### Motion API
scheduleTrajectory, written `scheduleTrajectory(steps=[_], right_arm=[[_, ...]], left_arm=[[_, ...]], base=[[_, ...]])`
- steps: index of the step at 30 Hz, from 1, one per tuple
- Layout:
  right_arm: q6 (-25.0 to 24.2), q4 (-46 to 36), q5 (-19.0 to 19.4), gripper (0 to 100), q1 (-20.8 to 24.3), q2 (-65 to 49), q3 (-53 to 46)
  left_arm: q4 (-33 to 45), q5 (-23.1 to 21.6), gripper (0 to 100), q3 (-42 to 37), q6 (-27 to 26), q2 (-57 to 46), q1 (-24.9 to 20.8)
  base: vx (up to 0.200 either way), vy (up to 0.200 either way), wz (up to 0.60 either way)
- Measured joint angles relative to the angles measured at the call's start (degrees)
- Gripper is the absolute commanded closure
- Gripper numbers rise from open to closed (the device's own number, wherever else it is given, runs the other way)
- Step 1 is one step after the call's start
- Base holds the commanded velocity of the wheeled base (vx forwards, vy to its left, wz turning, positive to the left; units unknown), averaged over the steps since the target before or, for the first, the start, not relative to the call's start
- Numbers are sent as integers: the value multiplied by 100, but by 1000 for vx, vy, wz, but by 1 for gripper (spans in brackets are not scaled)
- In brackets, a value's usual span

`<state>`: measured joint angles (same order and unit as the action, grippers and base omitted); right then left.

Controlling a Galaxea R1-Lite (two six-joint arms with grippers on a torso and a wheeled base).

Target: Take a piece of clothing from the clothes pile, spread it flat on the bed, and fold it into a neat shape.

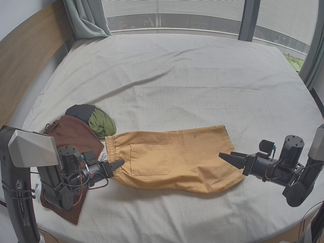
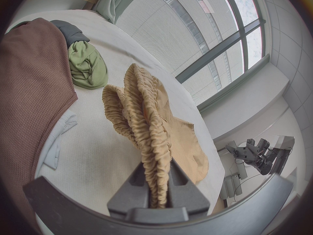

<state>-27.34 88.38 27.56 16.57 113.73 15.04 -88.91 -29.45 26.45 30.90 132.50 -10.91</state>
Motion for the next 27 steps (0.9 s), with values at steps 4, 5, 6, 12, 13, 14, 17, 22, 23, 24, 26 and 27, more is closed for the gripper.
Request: scheduleTrajectory(steps=[4, 5, 6, 12, 13, 14, 17, 22, 23, 24, 26, 27], right_arm=[[1, 0, 0, 0, 0, 0, -2], [1, 0, 0, 0, 0, 0, -2], [1, 2, 0, 0, 0, 0, -2], [0, 0, 0, 0, 7, -11, -6], [1, 0, 0, 0, 10, -13, -9], [1, 2, 0, 0, 10, -16, -9], [1, 2, 0, 0, 13, -17, -9], [1, 2, 0, 0, 22, -24, -16], [1, 0, 0, 0, 22, -24, -16], [1, 0, 0, 0, 22, -26, -17], [0, 0, 0, 0, 32, -28, -20], [1, 0, 0, 0, 35, -28, -22]], left_arm=[[-2, -100, 100, -33, -112, -30, 110], [-2, -123, 100, -46, -123, -45, 146], [-2, -148, 100, -68, -127, -61, 179], [0, -257, 100, -229, -135, -177, 328], [-2, -282, 100, -250, -138, -199, 354], [-2, -315, 100, -267, -138, -218, 389], [0, -383, 100, -302, -140, -257, 479], [0, -434, 100, -377, -145, -317, 581], [-2, -451, 100, -389, -143, -332, 603], [-2, -482, 100, -411, -143, -354, 629], [0, -546, 100, -471, -140, -400, 686], [0, -566, 100, -494, -143, -422, 712]], base=[[0, 0, 0], [0, 0, 0], [0, 0, 0], [0, 0, 0], [0, 0, 0], [0, 0, 0], [0, 0, 0], [0, 0, 0], [0, 0, 0], [0, 0, 0], [0, 0, 0], [0, 0, 0]])
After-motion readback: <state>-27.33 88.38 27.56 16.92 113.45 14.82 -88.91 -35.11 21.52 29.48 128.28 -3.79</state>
